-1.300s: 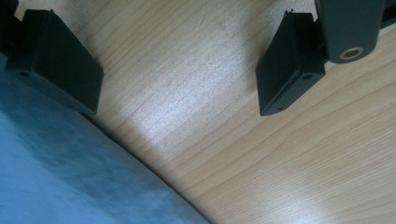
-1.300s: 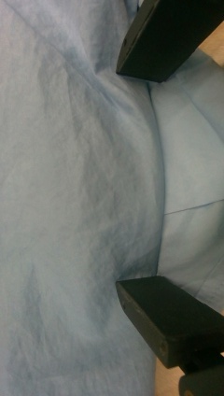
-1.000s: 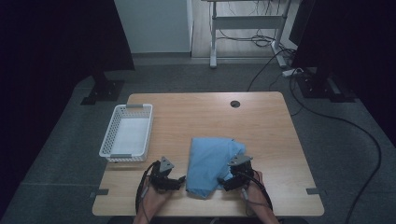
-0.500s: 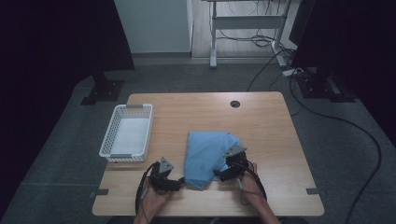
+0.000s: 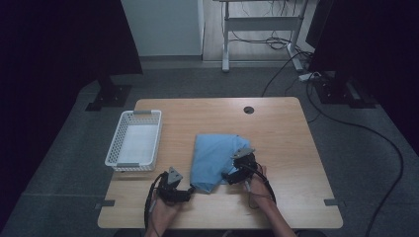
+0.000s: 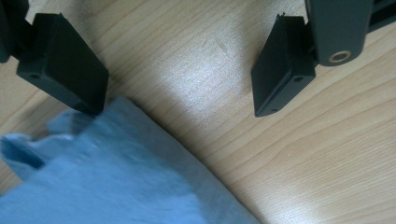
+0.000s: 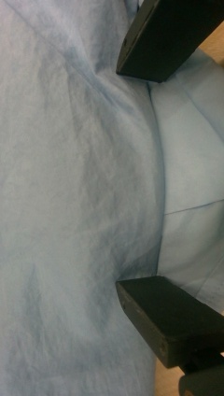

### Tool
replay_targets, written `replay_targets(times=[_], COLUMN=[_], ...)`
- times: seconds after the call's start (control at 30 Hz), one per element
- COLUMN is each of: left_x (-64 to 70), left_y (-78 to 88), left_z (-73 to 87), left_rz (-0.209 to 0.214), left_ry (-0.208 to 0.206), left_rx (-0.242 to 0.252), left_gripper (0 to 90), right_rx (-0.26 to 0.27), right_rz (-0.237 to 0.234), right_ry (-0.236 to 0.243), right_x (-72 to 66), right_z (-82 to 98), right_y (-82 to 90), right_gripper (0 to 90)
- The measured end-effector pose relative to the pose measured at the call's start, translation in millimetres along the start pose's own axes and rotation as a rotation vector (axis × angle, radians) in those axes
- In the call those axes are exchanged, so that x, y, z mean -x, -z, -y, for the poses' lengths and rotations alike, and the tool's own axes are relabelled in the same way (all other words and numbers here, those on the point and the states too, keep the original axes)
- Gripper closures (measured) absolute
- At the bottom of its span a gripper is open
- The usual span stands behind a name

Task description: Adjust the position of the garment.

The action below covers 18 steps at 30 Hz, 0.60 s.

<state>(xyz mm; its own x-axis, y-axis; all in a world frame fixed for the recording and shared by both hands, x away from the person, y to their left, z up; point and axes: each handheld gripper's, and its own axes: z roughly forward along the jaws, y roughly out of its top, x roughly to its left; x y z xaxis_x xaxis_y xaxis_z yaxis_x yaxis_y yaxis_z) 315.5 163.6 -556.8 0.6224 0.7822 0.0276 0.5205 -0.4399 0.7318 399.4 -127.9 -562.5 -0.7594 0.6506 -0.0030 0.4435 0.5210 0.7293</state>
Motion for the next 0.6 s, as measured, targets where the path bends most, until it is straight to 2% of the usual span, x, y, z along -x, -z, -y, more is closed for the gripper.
replay_targets(times=[0.1,0.6], left_x=[-0.3,0.4], left_y=[-0.3,0.1], left_z=[-0.1,0.4], left_rz=[-0.008,-0.007], left_ry=[0.007,0.009], left_rx=[-0.006,-0.006], left_gripper=[15.2,15.0], right_rx=[0.001,0.002], right_rz=[-0.001,-0.01], right_ry=[0.0,0.009], right_x=[1.4,10.3], right_z=[-2.9,-27.4], right_y=[-3.0,-27.9], right_gripper=[0.1,0.1])
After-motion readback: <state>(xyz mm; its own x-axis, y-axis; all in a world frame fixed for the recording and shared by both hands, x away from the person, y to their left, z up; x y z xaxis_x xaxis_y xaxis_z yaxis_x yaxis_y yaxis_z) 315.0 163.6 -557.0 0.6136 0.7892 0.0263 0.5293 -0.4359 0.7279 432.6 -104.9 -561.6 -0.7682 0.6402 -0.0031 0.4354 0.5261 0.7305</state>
